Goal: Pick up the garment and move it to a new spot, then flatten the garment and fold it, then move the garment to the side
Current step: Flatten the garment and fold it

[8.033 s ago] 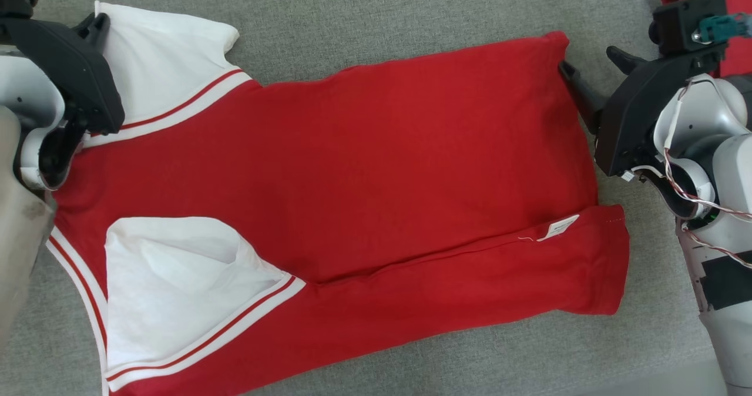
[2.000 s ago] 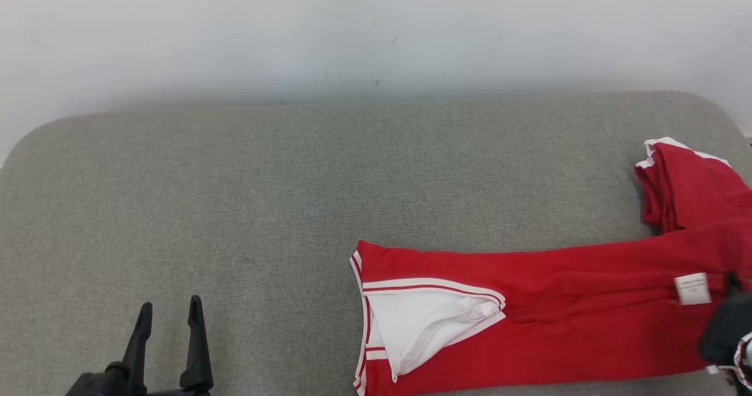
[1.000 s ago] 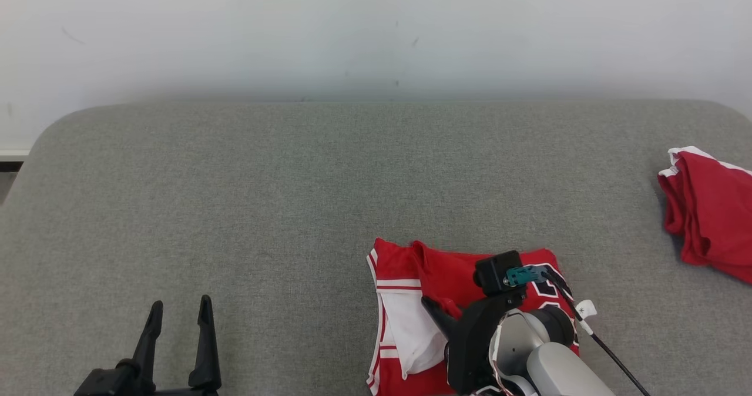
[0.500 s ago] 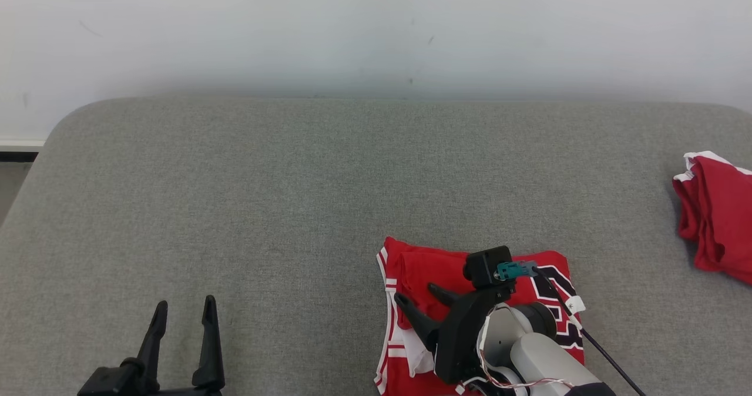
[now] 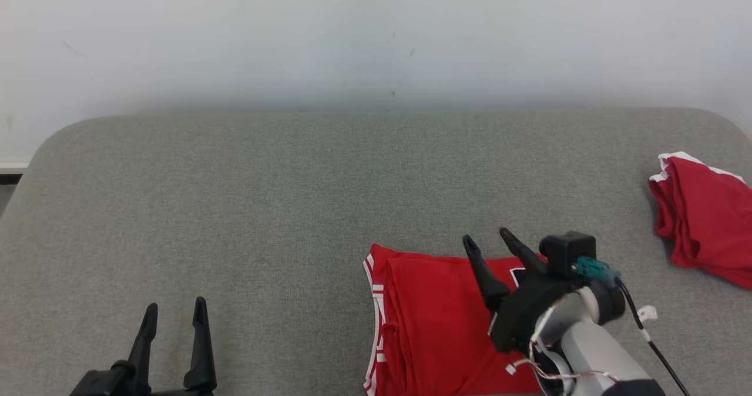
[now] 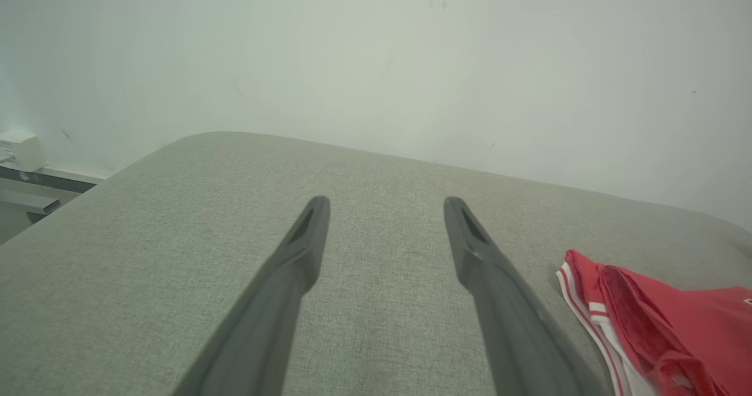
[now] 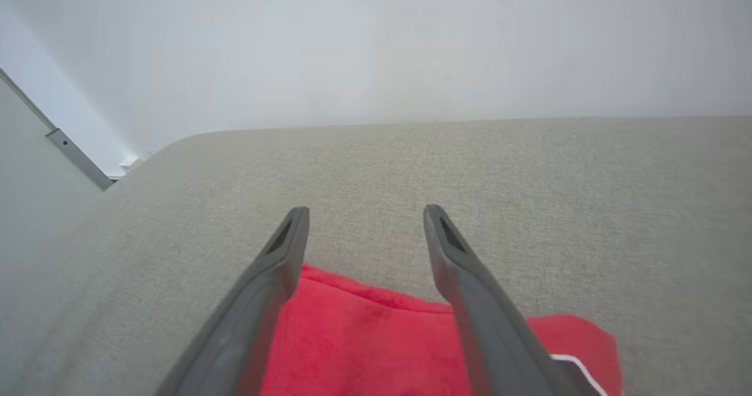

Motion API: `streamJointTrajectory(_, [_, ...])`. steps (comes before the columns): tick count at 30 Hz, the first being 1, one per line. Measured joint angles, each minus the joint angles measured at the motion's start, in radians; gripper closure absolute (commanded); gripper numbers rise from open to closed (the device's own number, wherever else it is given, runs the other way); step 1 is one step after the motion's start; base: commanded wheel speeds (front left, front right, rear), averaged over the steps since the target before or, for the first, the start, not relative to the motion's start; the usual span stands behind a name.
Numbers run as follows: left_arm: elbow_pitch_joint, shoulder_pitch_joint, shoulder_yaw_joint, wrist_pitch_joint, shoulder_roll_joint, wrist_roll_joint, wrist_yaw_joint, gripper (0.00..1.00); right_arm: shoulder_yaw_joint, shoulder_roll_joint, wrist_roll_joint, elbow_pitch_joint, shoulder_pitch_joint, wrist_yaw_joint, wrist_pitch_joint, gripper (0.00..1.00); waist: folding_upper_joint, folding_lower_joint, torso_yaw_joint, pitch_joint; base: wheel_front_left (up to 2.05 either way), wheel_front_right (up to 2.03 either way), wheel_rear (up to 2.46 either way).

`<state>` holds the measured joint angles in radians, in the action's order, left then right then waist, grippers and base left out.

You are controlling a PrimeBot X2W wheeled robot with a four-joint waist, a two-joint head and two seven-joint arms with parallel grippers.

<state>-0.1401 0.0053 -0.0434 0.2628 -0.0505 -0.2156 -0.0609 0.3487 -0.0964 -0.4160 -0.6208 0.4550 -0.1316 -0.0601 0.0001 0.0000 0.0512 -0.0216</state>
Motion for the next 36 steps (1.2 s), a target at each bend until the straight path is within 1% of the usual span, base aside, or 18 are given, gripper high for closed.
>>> streamJointTrajectory(3, [0.0, 0.004, 0.008, 0.0, 0.0, 0.0, 0.0, 0.0, -0.055, -0.03, 0.071, 0.028, -0.071, 0.0, 0.016, 0.0, 0.0, 0.0, -0.003, 0.009, 0.0, 0.0, 0.0])
streamJointTrajectory(4, [0.0, 0.004, 0.008, 0.0, 0.0, 0.0, 0.0, 0.0, -0.055, -0.03, 0.071, 0.028, -0.071, 0.0, 0.016, 0.0, 0.0, 0.0, -0.003, 0.009, 0.0, 0.0, 0.0])
streamJointTrajectory(7, [0.0, 0.009, 0.017, 0.0, 0.0, -0.005, 0.001, 0.0, -0.103, -0.036, 0.125, 0.083, -0.157, 0.0, 0.036, 0.0, 0.0, 0.0, -0.001, 0.015, 0.0, 0.0, 0.0])
streamJointTrajectory(9, [0.0, 0.016, 0.02, 0.0, 0.0, -0.005, 0.001, 0.0, -0.116, -0.026, 0.144, 0.125, -0.22, 0.0, 0.056, 0.0, 0.0, -0.0001, 0.001, 0.016, 0.0, 0.0, 0.0])
streamJointTrajectory(10, [0.0, 0.019, 0.02, 0.0, 0.0, -0.006, 0.001, 0.0, -0.118, -0.018, 0.157, 0.148, -0.251, 0.0, 0.067, 0.07, 0.0, -0.0001, 0.002, 0.015, 0.0, 0.0, 0.0])
streamJointTrajectory(11, [0.0, 0.02, 0.02, 0.0, 0.0, -0.007, 0.001, 0.0, -0.118, -0.01, 0.168, 0.17, -0.279, 0.0, 0.075, 0.56, 0.0, -0.0001, 0.004, 0.014, 0.0, 0.0, 0.0])
streamJointTrajectory(12, [0.001, 0.02, 0.02, 0.0, 0.0, -0.007, 0.001, 0.0, -0.116, -0.001, 0.177, 0.188, -0.302, 0.0, 0.086, 0.92, 0.0, 0.0, 0.005, 0.013, 0.0, 0.0, 0.0])
streamJointTrajectory(13, [0.003, 0.021, 0.019, 0.0, 0.0, -0.008, 0.001, 0.0, -0.109, 0.006, 0.187, 0.202, -0.323, 0.0, 0.097, 1.0, 0.0, -0.0001, 0.005, 0.011, 0.0, 0.0, 0.0])
streamJointTrajectory(16, [0.004, 0.021, 0.018, 0.0, 0.0, -0.01, -0.001, 0.0, -0.074, 0.021, 0.203, 0.227, -0.361, 0.0, 0.123, 1.0, 0.0, 0.0, 0.009, 0.002, 0.0, 0.0, 0.0])
streamJointTrajectory(19, [0.004, 0.02, 0.016, 0.0, 0.0, -0.01, -0.002, 0.0, -0.02, 0.034, 0.217, 0.231, -0.364, 0.0, 0.15, 1.0, 0.0, -0.0001, 0.016, -0.005, 0.0, 0.0, 0.0])
streamJointTrajectory(22, [0.003, 0.017, 0.017, 0.0, 0.0, -0.01, -0.009, 0.0, 0.037, 0.042, 0.225, 0.199, -0.351, 0.0, 0.181, 1.0, -0.0001, -0.0001, 0.026, -0.012, 0.0, 0.0, 0.0])
streamJointTrajectory(26, [0.002, 0.008, 0.017, 0.0, 0.0, -0.01, -0.011, 0.0, 0.099, 0.044, 0.225, 0.135, -0.295, 0.0, 0.205, 1.0, 0.0, -0.0001, 0.04, -0.026, 0.0, 0.0, 0.0])
streamJointTrajectory(32, [-0.007, -0.01, 0.018, 0.0, 0.0, -0.01, -0.016, 0.0, 0.218, 0.044, 0.135, 0.057, -0.195, 0.0, 0.206, 1.0, 0.0, 0.0, 0.059, -0.047, 0.0, 0.0, 0.0])
streamJointTrajectory(36, [-0.013, -0.023, 0.018, 0.0, 0.0, -0.01, -0.018, 0.0, 0.276, 0.046, 0.063, 0.046, -0.142, 0.0, 0.172, 1.0, 0.0, 0.0, 0.069, -0.057, 0.0, 0.0, 0.0])
